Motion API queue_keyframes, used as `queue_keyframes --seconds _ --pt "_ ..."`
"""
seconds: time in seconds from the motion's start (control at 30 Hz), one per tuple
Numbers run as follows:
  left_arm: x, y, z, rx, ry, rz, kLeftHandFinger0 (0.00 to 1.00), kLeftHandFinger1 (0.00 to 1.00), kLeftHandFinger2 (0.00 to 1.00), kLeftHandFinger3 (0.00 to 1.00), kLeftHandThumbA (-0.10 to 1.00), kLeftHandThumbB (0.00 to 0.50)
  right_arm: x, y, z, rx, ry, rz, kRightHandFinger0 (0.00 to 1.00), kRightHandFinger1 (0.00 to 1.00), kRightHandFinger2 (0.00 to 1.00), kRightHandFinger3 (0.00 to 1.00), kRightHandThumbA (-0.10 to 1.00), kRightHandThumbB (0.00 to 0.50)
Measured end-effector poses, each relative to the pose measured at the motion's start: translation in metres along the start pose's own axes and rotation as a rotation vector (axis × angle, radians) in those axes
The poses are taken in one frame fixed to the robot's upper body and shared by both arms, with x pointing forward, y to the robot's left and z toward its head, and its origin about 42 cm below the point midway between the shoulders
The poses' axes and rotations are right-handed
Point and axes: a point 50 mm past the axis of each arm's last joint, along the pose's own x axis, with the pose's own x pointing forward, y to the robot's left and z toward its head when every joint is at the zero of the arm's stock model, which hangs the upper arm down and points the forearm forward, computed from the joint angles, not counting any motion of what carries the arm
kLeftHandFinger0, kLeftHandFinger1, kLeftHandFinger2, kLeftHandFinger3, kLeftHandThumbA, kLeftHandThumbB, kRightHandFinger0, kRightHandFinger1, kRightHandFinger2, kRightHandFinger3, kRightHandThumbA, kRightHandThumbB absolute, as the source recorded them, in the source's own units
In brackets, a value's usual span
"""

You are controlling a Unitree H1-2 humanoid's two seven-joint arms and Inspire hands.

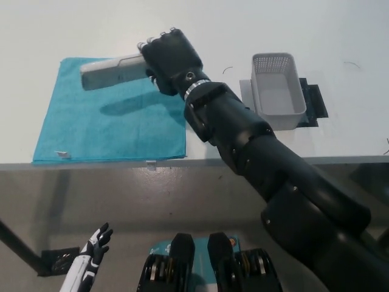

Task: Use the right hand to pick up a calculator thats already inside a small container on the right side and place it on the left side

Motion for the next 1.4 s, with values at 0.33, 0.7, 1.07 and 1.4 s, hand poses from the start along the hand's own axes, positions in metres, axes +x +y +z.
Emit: queue_keyframes --seconds 0.33,0.7,1.07,1.4 --pt "0.0 -0.005 0.004 0.001 -0.012 -0.028 1.0 1.0 1.0 1.0 1.0 0.01 -0.003 0.01 -0.009 0.065 0.126 0.145 0.95 1.0 1.0 1.0 0.69 0.389" --pt "0.005 -0.003 0.007 0.013 -0.028 -0.041 1.0 1.0 1.0 1.0 1.0 0.0 -0.004 0.017 -0.009 0.291 0.238 0.3 1.0 1.0 1.0 1.0 0.88 0.5" --pt "0.006 -0.001 0.009 0.026 -0.029 -0.052 1.0 1.0 1.0 1.0 1.0 0.01 -0.004 0.019 -0.009 0.359 0.251 0.328 1.0 1.0 1.0 1.0 0.99 0.5" --pt "0.007 -0.001 0.009 0.029 -0.03 -0.057 1.0 1.0 1.0 1.0 1.0 0.001 0.004 -0.001 -0.019 0.459 0.252 0.292 1.0 1.0 1.0 1.0 1.0 0.5"
